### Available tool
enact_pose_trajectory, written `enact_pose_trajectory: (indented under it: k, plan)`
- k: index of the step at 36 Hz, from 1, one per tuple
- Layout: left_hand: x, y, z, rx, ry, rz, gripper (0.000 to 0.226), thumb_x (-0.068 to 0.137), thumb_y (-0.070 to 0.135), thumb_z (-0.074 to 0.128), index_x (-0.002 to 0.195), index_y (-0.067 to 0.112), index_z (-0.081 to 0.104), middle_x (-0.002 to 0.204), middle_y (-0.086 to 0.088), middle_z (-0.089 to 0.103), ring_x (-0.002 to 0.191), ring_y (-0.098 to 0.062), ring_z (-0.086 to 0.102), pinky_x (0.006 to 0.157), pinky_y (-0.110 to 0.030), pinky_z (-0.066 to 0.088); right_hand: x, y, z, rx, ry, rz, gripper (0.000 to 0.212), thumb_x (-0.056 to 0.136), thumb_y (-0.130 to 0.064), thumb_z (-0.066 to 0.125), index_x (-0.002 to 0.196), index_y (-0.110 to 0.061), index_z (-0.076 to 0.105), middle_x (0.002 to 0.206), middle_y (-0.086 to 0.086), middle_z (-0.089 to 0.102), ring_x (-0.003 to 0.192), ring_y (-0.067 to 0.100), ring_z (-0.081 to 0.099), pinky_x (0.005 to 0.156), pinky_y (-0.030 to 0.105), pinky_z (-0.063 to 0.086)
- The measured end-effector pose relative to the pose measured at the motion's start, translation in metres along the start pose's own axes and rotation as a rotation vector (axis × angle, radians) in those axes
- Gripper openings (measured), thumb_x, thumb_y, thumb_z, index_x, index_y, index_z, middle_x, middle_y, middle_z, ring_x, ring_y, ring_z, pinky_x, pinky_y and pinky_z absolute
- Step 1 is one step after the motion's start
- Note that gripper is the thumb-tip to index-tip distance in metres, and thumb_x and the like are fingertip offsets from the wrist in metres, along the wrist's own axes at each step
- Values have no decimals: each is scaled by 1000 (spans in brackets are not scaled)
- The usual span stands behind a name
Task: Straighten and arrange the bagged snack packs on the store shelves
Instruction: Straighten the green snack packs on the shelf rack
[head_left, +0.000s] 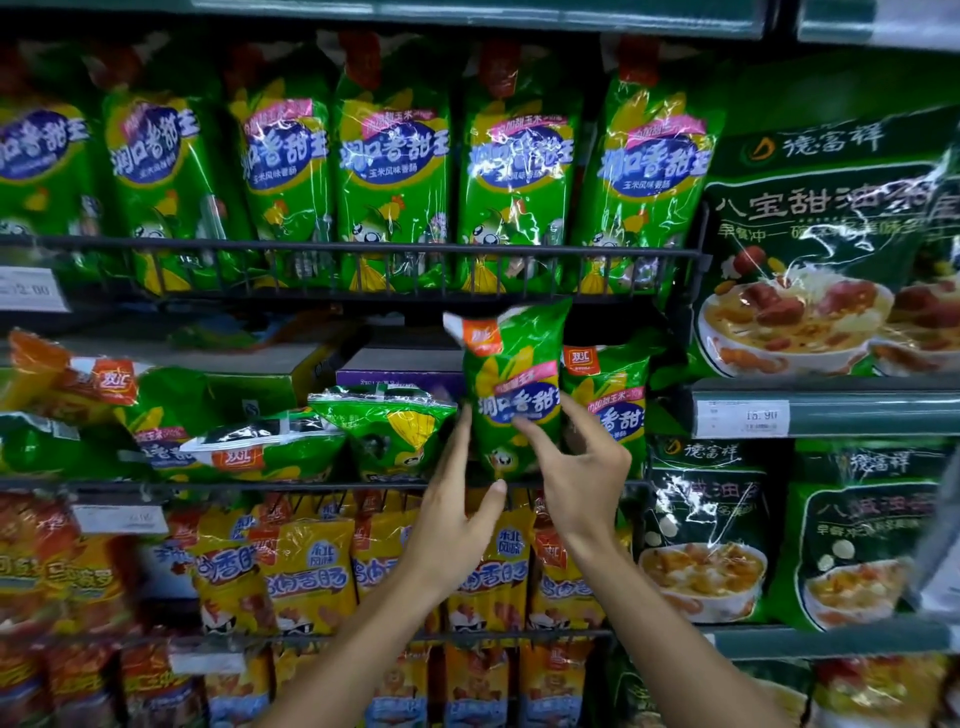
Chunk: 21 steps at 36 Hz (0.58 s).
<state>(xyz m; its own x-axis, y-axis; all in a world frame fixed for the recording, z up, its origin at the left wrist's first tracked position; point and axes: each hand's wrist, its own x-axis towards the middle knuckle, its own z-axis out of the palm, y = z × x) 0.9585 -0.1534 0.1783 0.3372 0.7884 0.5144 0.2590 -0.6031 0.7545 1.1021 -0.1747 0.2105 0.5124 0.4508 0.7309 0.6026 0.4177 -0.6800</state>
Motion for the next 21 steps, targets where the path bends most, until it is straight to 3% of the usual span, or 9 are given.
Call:
enact_pose_trajectory:
  k: [2, 4, 7, 9, 11, 15, 18, 21]
  plan:
    - [4, 4, 1, -18, 14, 12, 82, 104, 33, 56, 154, 59, -4, 165, 33, 2, 156, -4, 12, 126, -50, 23, 7, -8, 0, 6, 17, -10, 55, 76, -31, 90, 124, -11, 72, 118, -15, 64, 113, -2, 61, 96, 5, 42]
    - [8, 5, 0, -33, 38, -5, 80, 104, 33, 55, 153, 62, -2, 165, 33, 4, 156, -7, 13, 125, -54, 23, 11, -11, -2, 12, -14, -2, 53, 76, -32, 90, 123, -14, 72, 117, -18, 64, 110, -6, 59, 95, 5, 43]
    - [9, 3, 0, -31, 25, -24, 76, 105, 33, 53, 156, 58, 2, 167, 28, 8, 155, -5, 15, 126, -51, 24, 8, -4, -7, 10, -84, 38, 55, 77, -41, 88, 125, -20, 71, 121, -15, 69, 108, 4, 67, 96, 27, 55]
    - [5, 0, 3, -19, 5, -46, 73, 106, 33, 52, 159, 50, 5, 168, 25, 8, 154, -2, 15, 126, -47, 23, 4, 2, -12, -21, -131, 71, 58, 80, -44, 84, 130, -18, 68, 125, -8, 70, 114, 7, 65, 100, 33, 55]
    - [2, -4, 6, 10, -3, -86, 70, 106, 36, 50, 161, 43, 7, 168, 21, 8, 155, -4, 16, 127, -46, 22, -1, 7, -16, -43, -201, 93, 58, 84, -45, 80, 133, -17, 66, 128, -7, 69, 116, 2, 62, 102, 30, 53]
    - [1, -6, 8, 62, -20, -123, 71, 106, 39, 49, 162, 37, 6, 169, 18, 7, 155, -6, 13, 128, -41, 18, -9, 15, -19, -56, -313, 74, 53, 92, -41, 71, 139, -18, 61, 115, -27, 61, 104, -17, 57, 99, 20, 53]
    - [2, -4, 9, 93, -31, -119, 72, 106, 38, 49, 163, 33, 4, 169, 17, 5, 155, -5, 11, 127, -34, 15, -5, 18, -20, -83, -306, 74, 53, 91, -44, 72, 136, -16, 64, 115, -20, 67, 104, -4, 64, 95, 22, 55]
    - [7, -6, 10, 90, -39, -135, 73, 106, 40, 49, 163, 32, 5, 170, 17, 4, 156, -6, 11, 128, -39, 17, 1, 19, -18, -98, -258, 69, 52, 84, -49, 77, 123, -15, 72, 107, -7, 76, 96, 0, 68, 89, 20, 58]
